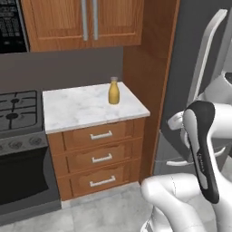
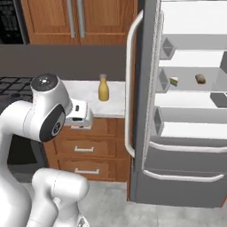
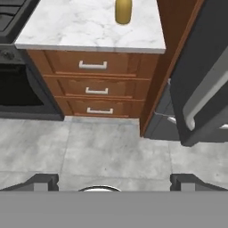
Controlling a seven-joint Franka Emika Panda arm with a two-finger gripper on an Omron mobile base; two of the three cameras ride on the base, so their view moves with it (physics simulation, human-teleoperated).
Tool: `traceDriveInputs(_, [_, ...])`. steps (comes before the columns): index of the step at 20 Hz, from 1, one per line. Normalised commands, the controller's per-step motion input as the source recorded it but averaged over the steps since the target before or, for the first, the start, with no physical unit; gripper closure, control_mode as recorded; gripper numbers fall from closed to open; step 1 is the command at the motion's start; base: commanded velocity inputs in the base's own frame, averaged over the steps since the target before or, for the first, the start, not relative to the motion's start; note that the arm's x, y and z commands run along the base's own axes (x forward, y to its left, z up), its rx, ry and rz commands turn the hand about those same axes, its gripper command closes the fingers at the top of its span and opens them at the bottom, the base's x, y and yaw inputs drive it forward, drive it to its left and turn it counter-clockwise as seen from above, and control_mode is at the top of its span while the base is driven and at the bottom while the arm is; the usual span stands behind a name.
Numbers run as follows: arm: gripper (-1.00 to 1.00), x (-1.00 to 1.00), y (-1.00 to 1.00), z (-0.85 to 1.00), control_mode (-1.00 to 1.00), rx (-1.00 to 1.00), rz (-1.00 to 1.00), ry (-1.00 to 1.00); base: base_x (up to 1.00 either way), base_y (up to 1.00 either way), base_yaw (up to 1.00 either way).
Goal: Move the cake and burrito from the top shelf to the second highest shelf to make space. Then, place the pitcher from the counter on the cleared top shelf.
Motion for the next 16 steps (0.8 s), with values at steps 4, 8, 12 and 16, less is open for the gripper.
traceDriveInputs(4, [-1.0, 0.0, 0.0, 0.0, 1.0, 0.0, 0.0, 0.0, 0.49, 0.52, -0.15])
traceDriveInputs(8, [-1.0, 0.0, 0.0, 0.0, 1.0, 0.0, 0.0, 0.0, 0.52, 0.43, -0.11])
traceDriveInputs(12, [-1.0, 0.0, 0.0, 0.0, 1.0, 0.0, 0.0, 0.0, 0.63, 0.29, -0.11])
traceDriveInputs(16, [-1.0, 0.0, 0.0, 0.0, 1.0, 0.0, 0.0, 0.0, 0.74, 0.34, -0.11])
